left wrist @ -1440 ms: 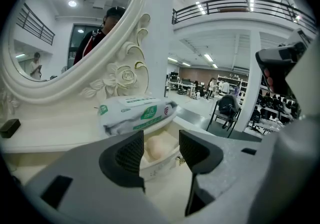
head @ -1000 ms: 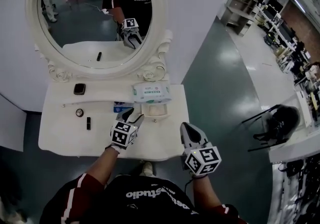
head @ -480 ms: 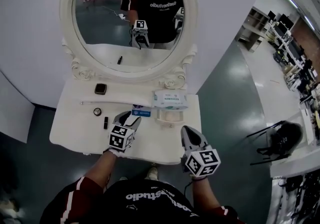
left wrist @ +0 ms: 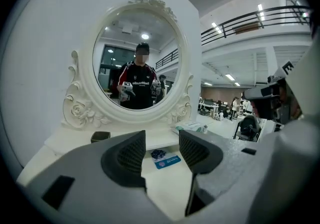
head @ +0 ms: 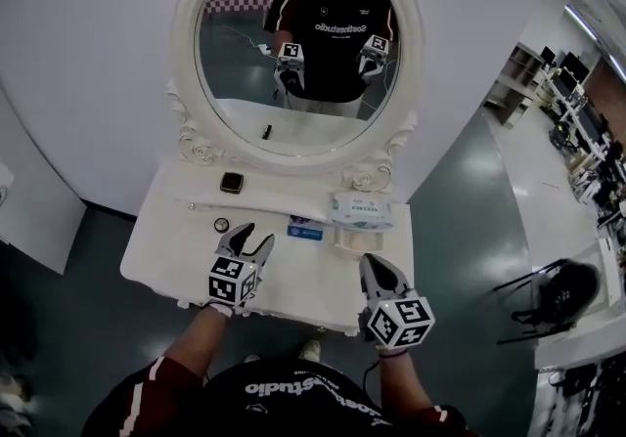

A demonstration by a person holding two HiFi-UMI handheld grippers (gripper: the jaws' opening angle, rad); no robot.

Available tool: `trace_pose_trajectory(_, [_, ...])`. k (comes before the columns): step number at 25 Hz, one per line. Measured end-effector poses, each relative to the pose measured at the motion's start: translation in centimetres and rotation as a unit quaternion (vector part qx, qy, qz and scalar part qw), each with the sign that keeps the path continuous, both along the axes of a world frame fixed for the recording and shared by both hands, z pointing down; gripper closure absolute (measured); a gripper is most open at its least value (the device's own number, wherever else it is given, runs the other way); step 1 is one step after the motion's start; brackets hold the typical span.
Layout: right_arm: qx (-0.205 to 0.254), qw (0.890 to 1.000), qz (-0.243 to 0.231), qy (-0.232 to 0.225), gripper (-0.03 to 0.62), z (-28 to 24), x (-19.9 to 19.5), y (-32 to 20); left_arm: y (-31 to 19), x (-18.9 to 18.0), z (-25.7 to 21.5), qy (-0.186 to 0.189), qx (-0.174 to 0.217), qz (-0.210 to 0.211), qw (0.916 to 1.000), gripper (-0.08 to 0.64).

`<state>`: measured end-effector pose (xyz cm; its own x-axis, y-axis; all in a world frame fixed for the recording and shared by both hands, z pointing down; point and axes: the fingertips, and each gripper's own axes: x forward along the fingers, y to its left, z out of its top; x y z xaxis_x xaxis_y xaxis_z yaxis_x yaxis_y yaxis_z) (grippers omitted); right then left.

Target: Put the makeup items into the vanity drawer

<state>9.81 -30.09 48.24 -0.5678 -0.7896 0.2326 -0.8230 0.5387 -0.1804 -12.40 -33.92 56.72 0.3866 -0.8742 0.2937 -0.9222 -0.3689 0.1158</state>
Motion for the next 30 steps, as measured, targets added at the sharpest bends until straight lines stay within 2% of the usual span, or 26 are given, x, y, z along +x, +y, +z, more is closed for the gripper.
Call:
trace_pose_trajectory(8, [0.015, 1.0, 0.006, -0.005, 0.589, -1.6, -2.8, 1.3, 2.6, -3.0, -5.8, 0.015, 0.059, 0.004, 0.9982, 0.35])
trace_pose_trajectory(18, [0.062, 0.997, 0.039, -0.012, 0.589, -5.6, -4.3, 4.4, 5.9, -5.3, -13.5, 0.034, 0.124, 0.012, 0.9916, 0.35])
trace_pose_trajectory(22, [0.082, 0.995, 0.052, -0.019, 0.589, -7.1, -4.8, 5.9, 7.3, -5.8, -15.9, 0.023, 0.145, 0.018, 0.989, 0.354])
trace_pose_trajectory(30, [0.09, 0.994, 0.055, -0.023, 0.589, -7.8, -6.2, 7.9, 10.3, -7.6, -18.8, 0.008, 0.179, 0.002, 0.9837, 0.414])
